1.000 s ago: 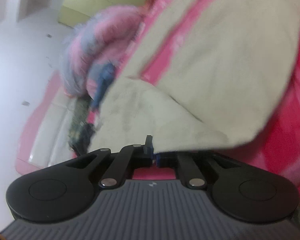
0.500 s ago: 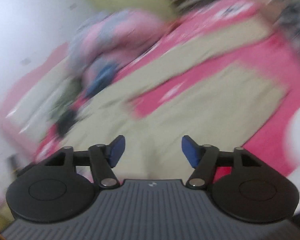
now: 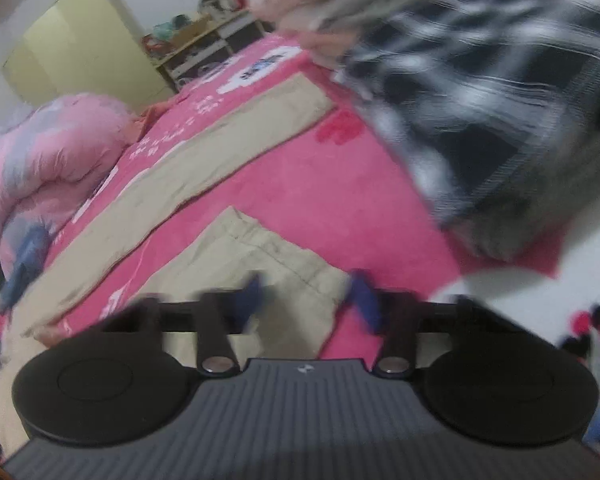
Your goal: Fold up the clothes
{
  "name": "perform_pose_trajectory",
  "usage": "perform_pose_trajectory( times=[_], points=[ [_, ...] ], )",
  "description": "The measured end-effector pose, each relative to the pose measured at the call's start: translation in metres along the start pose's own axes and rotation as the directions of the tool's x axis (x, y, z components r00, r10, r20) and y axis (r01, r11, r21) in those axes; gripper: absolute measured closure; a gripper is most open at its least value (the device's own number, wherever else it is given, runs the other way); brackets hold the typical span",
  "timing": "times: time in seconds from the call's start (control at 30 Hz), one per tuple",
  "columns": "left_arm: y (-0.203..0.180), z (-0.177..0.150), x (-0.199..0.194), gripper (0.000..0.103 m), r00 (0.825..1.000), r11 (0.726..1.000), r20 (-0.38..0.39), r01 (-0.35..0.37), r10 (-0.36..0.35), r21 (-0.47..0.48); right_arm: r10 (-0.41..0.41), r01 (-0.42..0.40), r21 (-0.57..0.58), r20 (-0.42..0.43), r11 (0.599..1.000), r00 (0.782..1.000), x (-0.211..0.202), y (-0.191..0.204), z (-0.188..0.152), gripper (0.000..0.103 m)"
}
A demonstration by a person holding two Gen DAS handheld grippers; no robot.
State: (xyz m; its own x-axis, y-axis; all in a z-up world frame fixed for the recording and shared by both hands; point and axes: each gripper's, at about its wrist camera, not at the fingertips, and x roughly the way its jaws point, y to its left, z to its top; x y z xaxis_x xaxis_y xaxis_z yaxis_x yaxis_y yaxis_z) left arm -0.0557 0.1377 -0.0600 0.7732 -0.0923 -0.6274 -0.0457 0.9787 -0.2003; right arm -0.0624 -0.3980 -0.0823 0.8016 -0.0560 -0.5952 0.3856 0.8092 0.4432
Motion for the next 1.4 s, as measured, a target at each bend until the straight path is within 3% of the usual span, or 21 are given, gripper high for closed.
perform_pose_trajectory(
  times=[0.07,0.2,0.4,0.53,0.6,0.73,0.93,0.97,1.03,1.1,1.17,1.27,1.3,1.4],
  points=[
    [-0.009,0.000,0.008,0.076,1.000,1.000,-0.011,0.001,-0.001,0.024,0.008,-0.007,-0.039,0.021,0.999,1.000,0.002,0.008,-0.002,0.092],
    [-0.018,-0.004,0.015,0.076,0.999,0.999,-0.037,-0.002,0.004,0.046,0.031,-0.024,-0.052,0.140,0.998,0.990,-0.042,0.003,0.004,0.093],
    [-0.013,-0.008,0.018,0.076,0.998,0.997,-0.058,-0.035,0.038,0.062,-0.095,0.093,0.017,0.216,0.995,0.972,-0.101,-0.032,-0.022,0.093],
    [-0.010,-0.005,0.020,0.076,0.996,0.997,-0.065,-0.051,0.055,0.062,-0.150,0.142,0.057,0.179,0.988,0.972,-0.108,-0.054,-0.046,0.093],
    [-0.011,-0.004,0.021,0.076,0.996,0.996,-0.068,-0.056,0.060,0.068,-0.129,0.127,0.019,0.175,0.992,0.976,-0.111,-0.054,-0.041,0.090],
    [-0.012,-0.004,0.023,0.076,0.995,0.995,-0.067,-0.064,0.069,0.082,-0.086,0.097,-0.055,0.164,0.994,0.983,-0.119,-0.052,-0.031,0.074],
    [-0.015,-0.006,0.024,0.075,0.995,0.992,-0.058,-0.075,0.081,0.098,-0.013,0.040,-0.194,0.138,0.980,0.990,-0.127,-0.044,-0.013,0.070],
    [-0.016,-0.006,0.024,0.074,0.995,0.992,-0.057,-0.075,0.081,0.101,0.027,0.007,-0.282,0.117,0.959,0.993,-0.120,-0.032,-0.007,0.067],
    [-0.014,-0.006,0.024,0.074,0.995,0.992,-0.058,-0.071,0.077,0.100,0.109,-0.076,-0.470,0.045,0.880,0.993,-0.101,-0.008,0.007,0.061],
    [-0.013,-0.005,0.024,0.074,0.996,0.993,-0.059,-0.065,0.071,0.102,0.163,-0.161,-0.621,-0.054,0.767,0.985,-0.079,0.014,0.019,0.057],
    [-0.012,-0.005,0.025,0.074,0.996,0.993,-0.059,-0.062,0.068,0.104,0.157,-0.250,-0.710,-0.196,0.659,0.968,-0.048,0.032,0.029,0.056],
    [-0.011,-0.005,0.025,0.074,0.996,0.993,-0.054,-0.065,0.070,0.104,0.105,-0.397,-0.787,-0.397,0.473,0.912,0.000,0.058,0.043,0.056],
    [-0.012,-0.006,0.025,0.074,0.996,0.992,-0.052,-0.067,0.072,0.106,0.083,-0.440,-0.788,-0.450,0.430,0.889,0.015,0.066,0.046,0.056],
    [-0.013,-0.006,0.025,0.073,0.996,0.990,-0.049,-0.071,0.077,0.119,0.032,-0.530,-0.754,-0.563,0.388,0.826,0.053,0.086,0.048,0.056]
  ],
)
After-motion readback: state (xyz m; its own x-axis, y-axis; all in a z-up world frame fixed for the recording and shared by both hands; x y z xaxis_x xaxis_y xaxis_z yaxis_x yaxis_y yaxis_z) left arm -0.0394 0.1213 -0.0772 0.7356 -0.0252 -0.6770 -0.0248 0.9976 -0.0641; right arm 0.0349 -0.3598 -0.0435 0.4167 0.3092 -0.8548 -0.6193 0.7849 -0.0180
